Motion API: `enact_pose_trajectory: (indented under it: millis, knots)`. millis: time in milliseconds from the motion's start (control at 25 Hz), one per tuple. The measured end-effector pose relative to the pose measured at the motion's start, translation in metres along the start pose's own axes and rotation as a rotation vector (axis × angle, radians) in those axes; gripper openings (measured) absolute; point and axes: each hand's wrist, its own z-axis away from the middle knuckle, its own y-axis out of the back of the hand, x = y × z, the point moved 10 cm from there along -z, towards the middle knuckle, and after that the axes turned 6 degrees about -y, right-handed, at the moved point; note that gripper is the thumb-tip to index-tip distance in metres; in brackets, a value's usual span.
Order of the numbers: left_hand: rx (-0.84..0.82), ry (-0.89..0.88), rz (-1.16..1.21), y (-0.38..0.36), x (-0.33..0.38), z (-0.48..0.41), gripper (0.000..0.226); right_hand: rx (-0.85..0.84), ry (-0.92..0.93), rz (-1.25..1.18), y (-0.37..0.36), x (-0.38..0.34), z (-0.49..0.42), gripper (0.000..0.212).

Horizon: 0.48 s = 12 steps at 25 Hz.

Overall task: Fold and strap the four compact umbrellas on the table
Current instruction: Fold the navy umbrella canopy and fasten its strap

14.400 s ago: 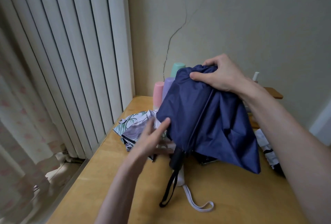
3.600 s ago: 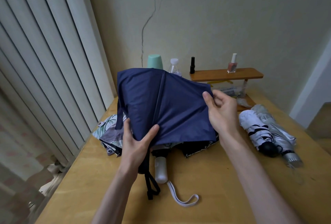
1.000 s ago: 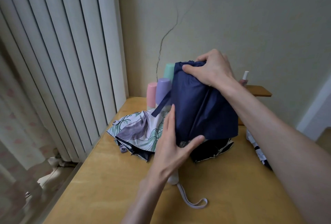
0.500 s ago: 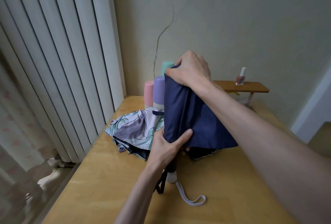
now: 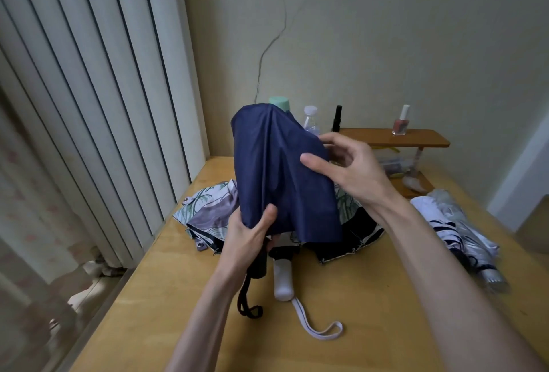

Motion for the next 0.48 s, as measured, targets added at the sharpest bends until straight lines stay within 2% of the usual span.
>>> enact_pose_trajectory:
  millis: [120, 240, 320, 400, 480]
  knots:
    - [0.01, 0.043, -0.033, 0.008, -0.005, -0.004, 0.046, 0.087, -0.055, -0.162, 0.015, 0.018, 0.009, 0.037]
    - [0.042, 0.019, -0.061, 0.012, -0.005, -0.007, 0.041, 0.279, -0.008, -0.142, 0.038, 0.02, 0.018, 0.028]
    - [0.052, 0.015, -0.055, 0.009, -0.004, -0.007, 0.042, 0.329, 0.049, -0.119, 0.038, 0.016, 0.027, 0.02]
    - [0.062, -0.001, -0.053, 0.008, -0.004, -0.005, 0.043, 0.298, 0.052, -0.146, 0.032, 0.015, 0.035, 0.019]
    - [0.09, -0.001, -0.052, 0.011, -0.006, -0.006, 0.045, 0.17, -0.037, -0.23, 0.025, 0.025, 0.037, 0.036]
